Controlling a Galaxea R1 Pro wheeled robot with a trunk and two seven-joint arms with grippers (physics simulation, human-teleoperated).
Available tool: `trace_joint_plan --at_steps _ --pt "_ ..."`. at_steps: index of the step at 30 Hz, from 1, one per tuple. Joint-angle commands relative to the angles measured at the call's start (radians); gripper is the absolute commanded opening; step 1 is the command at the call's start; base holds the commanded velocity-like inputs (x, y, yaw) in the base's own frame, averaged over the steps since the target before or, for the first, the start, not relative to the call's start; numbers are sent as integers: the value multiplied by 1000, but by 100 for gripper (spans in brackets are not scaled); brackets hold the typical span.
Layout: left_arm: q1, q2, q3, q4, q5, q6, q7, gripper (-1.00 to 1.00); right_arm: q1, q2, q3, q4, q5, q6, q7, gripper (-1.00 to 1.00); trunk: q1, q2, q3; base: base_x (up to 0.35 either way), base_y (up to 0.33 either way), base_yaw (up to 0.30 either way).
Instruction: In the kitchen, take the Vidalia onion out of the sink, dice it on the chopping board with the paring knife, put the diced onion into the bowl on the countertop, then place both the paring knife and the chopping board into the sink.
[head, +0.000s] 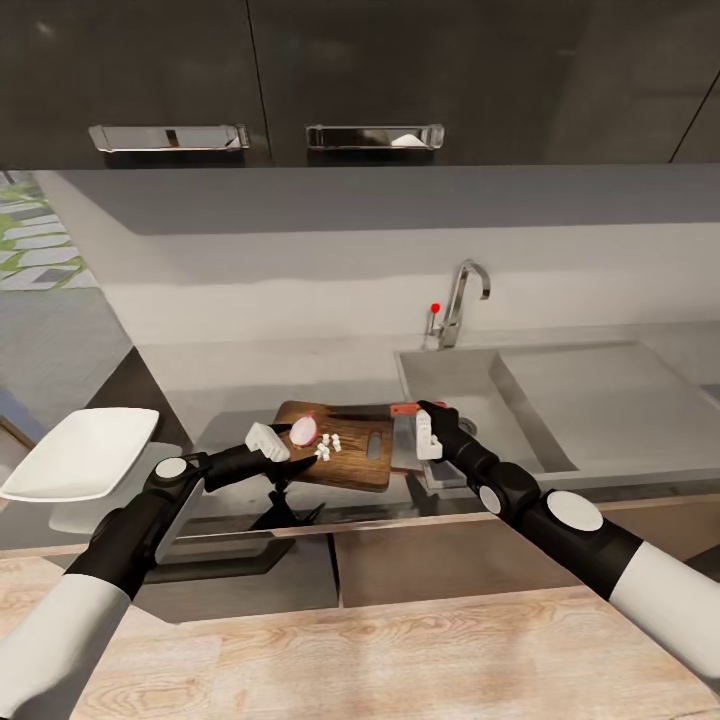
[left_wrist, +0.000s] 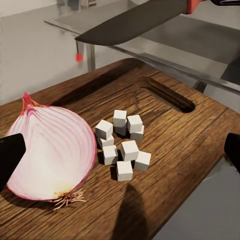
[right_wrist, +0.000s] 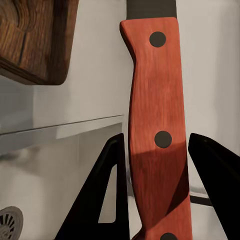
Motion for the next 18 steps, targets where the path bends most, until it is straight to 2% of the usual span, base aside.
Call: trace_joint_plan --at_steps 1,8,18 --pt "-1 1 -2 -1 9 10 -1 100 -2 -1 3 -3 10 8 6 -100 1 -2 -2 0 34 0" --pt "-1 1 -2 -2 9 10 -1 100 -2 -1 4 -3 10 8 6 -100 1 -2 -2 0 231 0" --pt "-1 1 -2 -2 9 10 -1 100 -2 -1 6 -3 10 8 6 -100 1 -2 -2 0 25 0"
